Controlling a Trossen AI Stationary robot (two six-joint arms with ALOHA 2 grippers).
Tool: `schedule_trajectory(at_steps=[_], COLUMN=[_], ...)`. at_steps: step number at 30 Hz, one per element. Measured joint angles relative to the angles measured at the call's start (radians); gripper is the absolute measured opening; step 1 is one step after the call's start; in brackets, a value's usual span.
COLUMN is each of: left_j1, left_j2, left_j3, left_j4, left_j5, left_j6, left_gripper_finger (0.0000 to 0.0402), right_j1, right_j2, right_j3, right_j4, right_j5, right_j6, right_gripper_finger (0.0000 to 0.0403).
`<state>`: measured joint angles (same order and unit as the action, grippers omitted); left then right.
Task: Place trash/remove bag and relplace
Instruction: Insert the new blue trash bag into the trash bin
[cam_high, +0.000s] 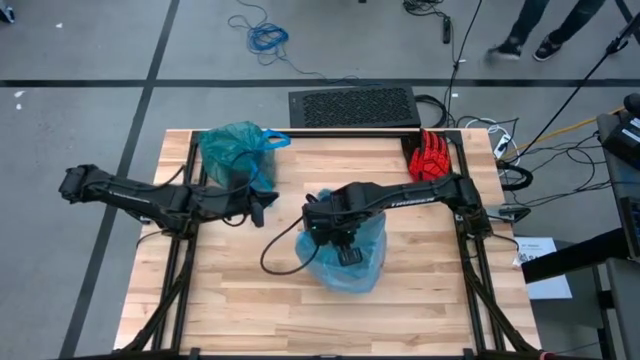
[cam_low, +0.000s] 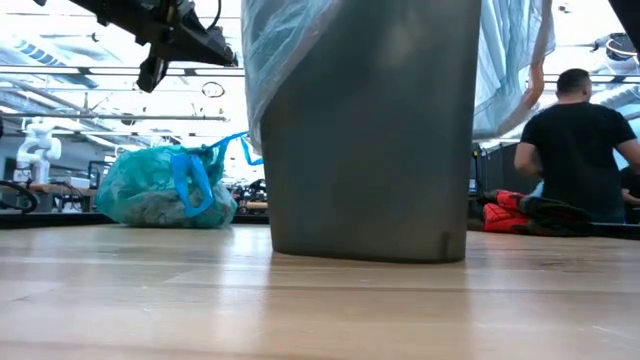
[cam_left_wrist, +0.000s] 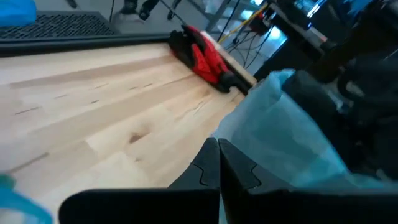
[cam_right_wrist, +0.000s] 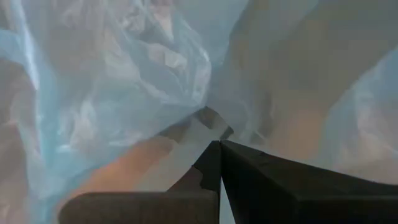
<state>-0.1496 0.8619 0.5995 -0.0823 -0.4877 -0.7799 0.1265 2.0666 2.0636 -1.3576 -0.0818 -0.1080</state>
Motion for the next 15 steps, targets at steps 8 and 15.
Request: schedule_trajectory(at_steps=[8, 15], left_j1=[-0.004, -0.004], left_j2=[-0.038, -0.044], left_j3=[0.000, 0.000], left_j4=[-0.087, -0.097], left_j5=[0.002, 0.004], left_j6=[0.000, 0.001], left_gripper_finger=[0.0000, 0.0000], right_j1=[0.006, 0.004], right_j2=[0.000, 0.000], right_j3=[-0.065, -0.128], right_j4=[0.063, 0.132], right_j5=[0.030, 0.024], right_j6=[-0.042, -0.050], right_gripper_finger=[0.0000, 0.0000])
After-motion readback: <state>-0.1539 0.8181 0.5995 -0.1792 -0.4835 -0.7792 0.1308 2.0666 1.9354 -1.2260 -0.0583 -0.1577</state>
